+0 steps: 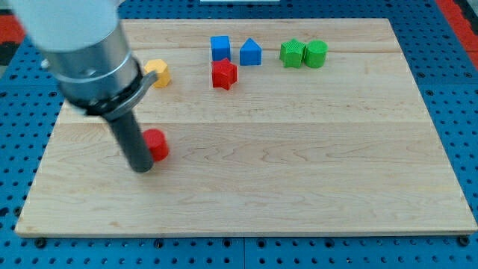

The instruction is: Push the red circle towards the green star

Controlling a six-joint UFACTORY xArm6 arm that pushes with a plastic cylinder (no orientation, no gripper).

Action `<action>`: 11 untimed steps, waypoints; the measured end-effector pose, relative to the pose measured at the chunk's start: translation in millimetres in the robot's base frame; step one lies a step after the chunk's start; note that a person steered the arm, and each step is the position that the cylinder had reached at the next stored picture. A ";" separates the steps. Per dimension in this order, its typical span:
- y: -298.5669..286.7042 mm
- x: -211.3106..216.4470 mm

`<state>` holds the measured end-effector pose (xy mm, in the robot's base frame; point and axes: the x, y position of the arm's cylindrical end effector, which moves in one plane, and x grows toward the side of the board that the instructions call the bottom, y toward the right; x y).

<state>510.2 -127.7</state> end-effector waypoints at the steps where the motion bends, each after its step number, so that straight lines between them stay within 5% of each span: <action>1: -6.3 -17.4; 2: -30.7 -36.4; 4: 109.1 -67.9; 6: 130.6 -82.2; 8: 153.8 -155.8; 10: 147.2 -118.0; 11: 184.1 -135.1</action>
